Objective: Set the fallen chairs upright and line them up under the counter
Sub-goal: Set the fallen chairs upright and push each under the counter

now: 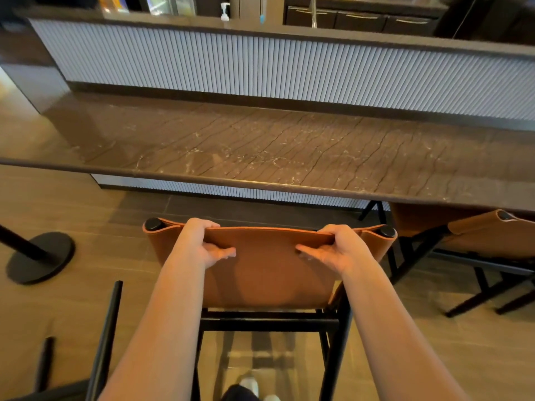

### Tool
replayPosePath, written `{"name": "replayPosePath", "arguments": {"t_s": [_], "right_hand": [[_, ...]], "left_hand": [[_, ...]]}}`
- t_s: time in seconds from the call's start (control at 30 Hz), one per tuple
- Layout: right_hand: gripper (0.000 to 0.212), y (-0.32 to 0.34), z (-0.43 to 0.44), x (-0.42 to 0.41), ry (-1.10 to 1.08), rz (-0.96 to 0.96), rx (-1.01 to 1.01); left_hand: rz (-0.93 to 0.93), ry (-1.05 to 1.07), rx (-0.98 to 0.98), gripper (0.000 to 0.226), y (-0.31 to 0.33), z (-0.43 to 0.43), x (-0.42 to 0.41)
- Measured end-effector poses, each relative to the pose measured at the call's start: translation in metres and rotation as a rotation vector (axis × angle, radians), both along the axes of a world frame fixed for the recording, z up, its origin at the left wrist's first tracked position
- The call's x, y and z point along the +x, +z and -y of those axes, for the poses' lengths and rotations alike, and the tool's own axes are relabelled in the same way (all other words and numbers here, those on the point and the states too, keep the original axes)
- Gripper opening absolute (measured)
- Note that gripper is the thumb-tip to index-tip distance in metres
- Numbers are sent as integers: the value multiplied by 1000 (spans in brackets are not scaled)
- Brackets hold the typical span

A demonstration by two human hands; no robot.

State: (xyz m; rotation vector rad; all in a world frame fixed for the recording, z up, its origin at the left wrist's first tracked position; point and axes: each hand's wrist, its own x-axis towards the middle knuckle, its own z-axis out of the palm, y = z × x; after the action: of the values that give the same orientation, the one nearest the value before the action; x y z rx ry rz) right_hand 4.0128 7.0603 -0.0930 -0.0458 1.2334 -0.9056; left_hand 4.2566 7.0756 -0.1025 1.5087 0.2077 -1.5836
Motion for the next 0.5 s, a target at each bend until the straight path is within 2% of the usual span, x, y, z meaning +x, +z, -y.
{"name": "replayPosePath", "arguments": {"t_s": [0.07,0.2,0.37,0.5], "right_hand": [[19,2,10,1,4,-4,-2],[9,5,26,7,3,-45,8],[6,7,39,10,-37,-46,52],[20,5,36,7,-15,-62,80]], "left_hand": [[-16,-5,2,46,5,8,0],[-8,-12,-2,49,13,22,-1],[121,-49,-133,53,17,32,-5],[137,-97,-101,44,13,28,-3]]}}
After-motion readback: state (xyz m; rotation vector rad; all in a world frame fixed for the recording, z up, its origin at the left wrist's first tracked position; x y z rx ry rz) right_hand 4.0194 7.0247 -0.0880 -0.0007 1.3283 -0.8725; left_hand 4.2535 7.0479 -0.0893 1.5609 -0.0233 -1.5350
